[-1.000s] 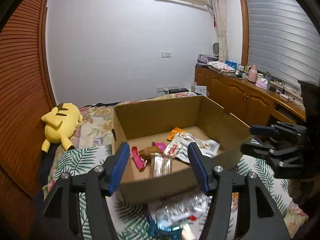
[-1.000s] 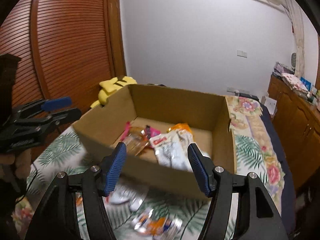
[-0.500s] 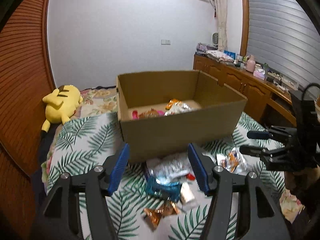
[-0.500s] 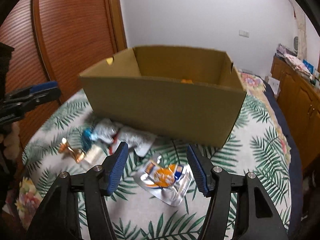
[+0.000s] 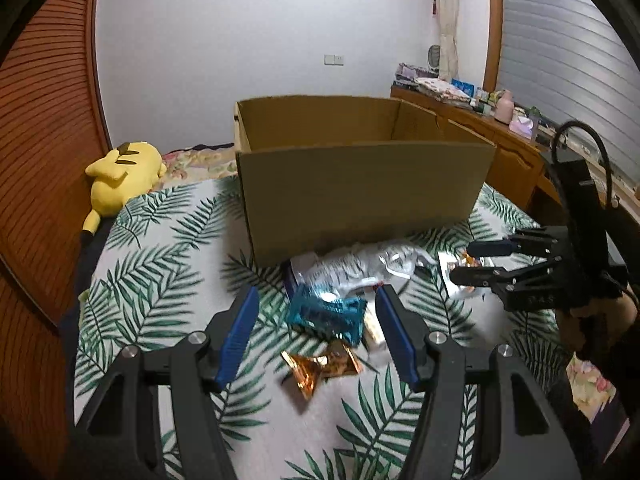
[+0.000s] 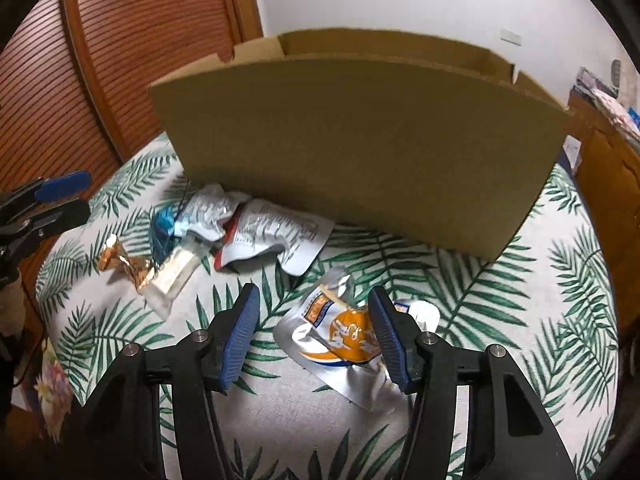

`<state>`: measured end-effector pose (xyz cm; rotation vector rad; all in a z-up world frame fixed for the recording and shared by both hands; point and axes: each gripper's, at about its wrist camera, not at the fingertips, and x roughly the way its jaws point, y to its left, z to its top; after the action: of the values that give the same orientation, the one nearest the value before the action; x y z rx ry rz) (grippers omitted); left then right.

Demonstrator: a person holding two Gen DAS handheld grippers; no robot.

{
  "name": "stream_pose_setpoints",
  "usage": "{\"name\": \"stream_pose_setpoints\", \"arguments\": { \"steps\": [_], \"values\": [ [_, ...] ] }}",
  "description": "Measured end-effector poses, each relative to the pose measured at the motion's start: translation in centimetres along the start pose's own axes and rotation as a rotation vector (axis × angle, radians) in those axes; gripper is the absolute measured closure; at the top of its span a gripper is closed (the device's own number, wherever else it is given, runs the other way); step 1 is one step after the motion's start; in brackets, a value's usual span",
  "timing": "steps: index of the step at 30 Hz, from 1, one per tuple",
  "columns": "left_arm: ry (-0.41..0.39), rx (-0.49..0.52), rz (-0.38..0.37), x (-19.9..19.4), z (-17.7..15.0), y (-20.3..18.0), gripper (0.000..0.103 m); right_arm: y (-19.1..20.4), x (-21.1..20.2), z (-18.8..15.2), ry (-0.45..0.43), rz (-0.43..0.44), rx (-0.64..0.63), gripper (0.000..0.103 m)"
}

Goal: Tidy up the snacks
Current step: 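Reach the right tool to the orange foil pouch while the left tool approaches the gold candy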

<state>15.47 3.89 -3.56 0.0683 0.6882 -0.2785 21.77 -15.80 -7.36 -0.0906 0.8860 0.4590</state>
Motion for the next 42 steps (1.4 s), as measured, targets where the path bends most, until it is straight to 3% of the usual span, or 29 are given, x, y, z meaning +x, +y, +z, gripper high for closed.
{"name": "stream_pose_setpoints", "arguments": {
  "steps": [16, 26, 32, 35, 37, 42],
  "values": [
    [0.055, -0.020, -0.027, 1.2, -2.0, -0.5, 0.042, -0.3, -0.8, -2.1, 0.061, 0.002, -0.054, 0.044],
    [0.068, -0.010, -0.029, 1.5, -2.4, -0.8, 0.042, 0.1, 0.3, -2.0, 0.042, -0.089, -0.097, 0.042],
    [0.084, -0.005, -0.022, 1.9, -2.6, -0.6, 0.042, -0.4, 0.3, -2.0, 0.022, -0.093, -0.060, 0.054],
    [0.089, 0.008, -0.017, 2.1, -2.6, -0.6, 0.042, -0.2, 0.1, -2.1, 0.006, -0.120, -0.074, 0.066],
    [0.096, 0.021, -0.015, 2.4, -2.7, -0.7, 0.043, -0.2, -0.1, -2.2, 0.000, -0.131, -0.076, 0.081],
    [0.121, 0.047, -0.007, 3.2, -2.7, -0.6, 0.045, -0.8, -0.3, -2.2, -0.015, -0.121, -0.041, 0.082]
  ]
}}
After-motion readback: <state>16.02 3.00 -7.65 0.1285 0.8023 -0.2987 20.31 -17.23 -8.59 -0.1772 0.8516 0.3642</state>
